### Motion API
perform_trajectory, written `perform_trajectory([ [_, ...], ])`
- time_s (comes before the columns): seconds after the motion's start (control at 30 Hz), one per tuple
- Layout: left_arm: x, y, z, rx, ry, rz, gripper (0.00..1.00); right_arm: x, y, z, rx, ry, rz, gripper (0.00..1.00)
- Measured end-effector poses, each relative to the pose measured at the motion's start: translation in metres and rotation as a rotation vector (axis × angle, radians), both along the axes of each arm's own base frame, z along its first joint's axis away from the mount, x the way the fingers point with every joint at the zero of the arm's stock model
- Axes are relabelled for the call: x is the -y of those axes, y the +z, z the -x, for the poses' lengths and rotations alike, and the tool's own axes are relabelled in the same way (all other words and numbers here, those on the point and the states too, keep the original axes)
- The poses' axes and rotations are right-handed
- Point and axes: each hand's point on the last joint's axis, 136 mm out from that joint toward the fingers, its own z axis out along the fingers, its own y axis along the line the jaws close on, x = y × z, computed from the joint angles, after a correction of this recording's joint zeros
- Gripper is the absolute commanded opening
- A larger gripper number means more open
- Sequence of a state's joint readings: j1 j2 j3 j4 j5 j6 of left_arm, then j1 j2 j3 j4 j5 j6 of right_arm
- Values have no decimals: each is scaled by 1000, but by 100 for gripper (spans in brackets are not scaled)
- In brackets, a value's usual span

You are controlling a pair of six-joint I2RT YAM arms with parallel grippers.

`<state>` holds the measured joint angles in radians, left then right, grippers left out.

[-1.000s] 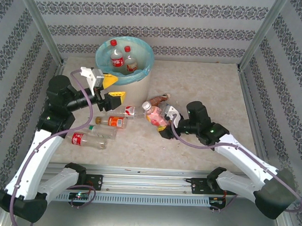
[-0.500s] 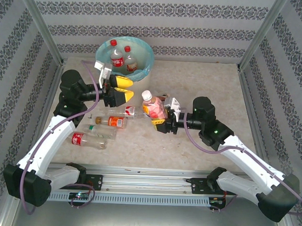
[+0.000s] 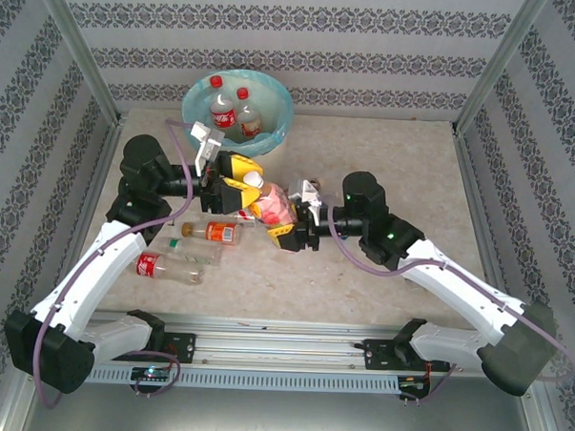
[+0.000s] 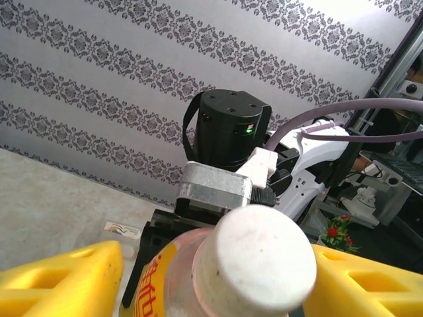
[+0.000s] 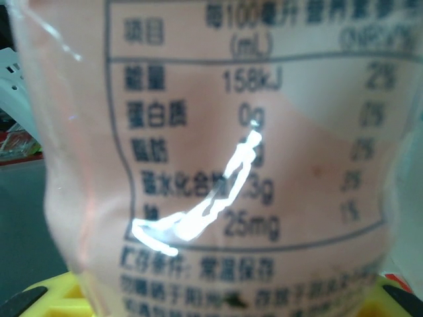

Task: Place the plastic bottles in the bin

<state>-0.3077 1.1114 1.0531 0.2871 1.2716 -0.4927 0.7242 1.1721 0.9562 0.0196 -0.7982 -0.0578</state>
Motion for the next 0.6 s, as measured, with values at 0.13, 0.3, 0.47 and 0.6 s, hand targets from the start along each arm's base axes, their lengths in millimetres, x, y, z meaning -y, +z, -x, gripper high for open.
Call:
perform_trajectory([
  [0.13, -2, 1, 3, 43, 13, -6, 48, -7, -4, 2, -21, 40, 6, 45],
  [0.3, -5, 2, 7, 96, 53, -35, 28, -11, -7, 4, -43, 62, 15, 47],
  [0.47, -8, 6, 11, 131, 80, -40, 4, -13, -6, 6, -40, 76, 11, 61],
  [0.6, -11, 12, 9, 150, 130, -31, 0, -13, -5, 3, -26, 53, 14, 86],
])
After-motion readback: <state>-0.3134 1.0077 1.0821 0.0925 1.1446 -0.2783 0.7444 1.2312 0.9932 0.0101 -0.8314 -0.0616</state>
